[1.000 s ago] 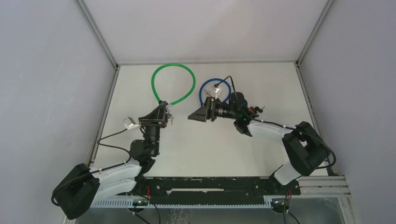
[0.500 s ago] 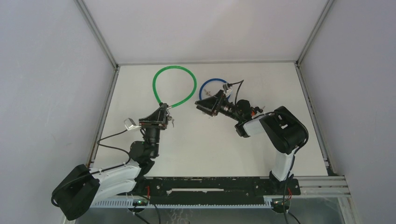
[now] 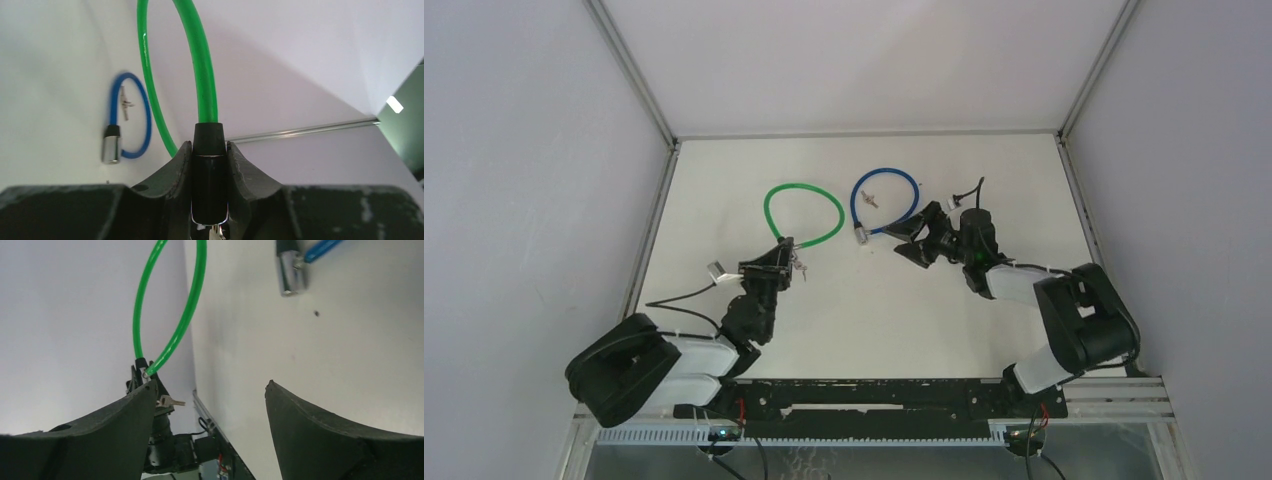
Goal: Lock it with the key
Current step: Lock the lock.
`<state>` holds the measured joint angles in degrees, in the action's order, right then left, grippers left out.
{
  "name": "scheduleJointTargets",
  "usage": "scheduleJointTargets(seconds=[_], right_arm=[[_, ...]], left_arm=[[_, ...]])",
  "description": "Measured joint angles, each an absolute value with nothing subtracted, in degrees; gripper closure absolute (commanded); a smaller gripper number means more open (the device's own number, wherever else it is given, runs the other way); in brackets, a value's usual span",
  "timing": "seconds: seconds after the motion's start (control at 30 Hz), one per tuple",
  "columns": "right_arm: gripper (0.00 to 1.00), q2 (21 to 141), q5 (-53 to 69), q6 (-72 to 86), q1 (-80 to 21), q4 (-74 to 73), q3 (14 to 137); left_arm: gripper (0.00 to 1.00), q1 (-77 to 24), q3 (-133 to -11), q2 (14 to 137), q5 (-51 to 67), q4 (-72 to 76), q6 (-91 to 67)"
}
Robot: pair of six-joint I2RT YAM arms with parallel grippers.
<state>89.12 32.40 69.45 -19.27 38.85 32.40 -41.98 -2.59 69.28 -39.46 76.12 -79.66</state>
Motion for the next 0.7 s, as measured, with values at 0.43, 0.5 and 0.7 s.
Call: scheduleJointTargets(seconds=[0.43, 0.5, 0.7], right_arm=[[0.25, 64.0, 13.0, 32.2, -43.8, 24.1, 30.1], [0.27, 61.2, 9.8, 22.1, -50.2, 30.5, 27.2], [0.28, 68.0, -0.9, -3.2, -59.0, 42.4, 23.9]], left_arm=[[1.0, -44.3, -2.9, 74.1, -40.3, 76.2, -82.2], [1.0, -44.5, -2.9, 74.0, -40.3, 76.1, -82.6], [1.0, -45.7, -2.9, 68.5, -40.4, 75.1, -84.0]])
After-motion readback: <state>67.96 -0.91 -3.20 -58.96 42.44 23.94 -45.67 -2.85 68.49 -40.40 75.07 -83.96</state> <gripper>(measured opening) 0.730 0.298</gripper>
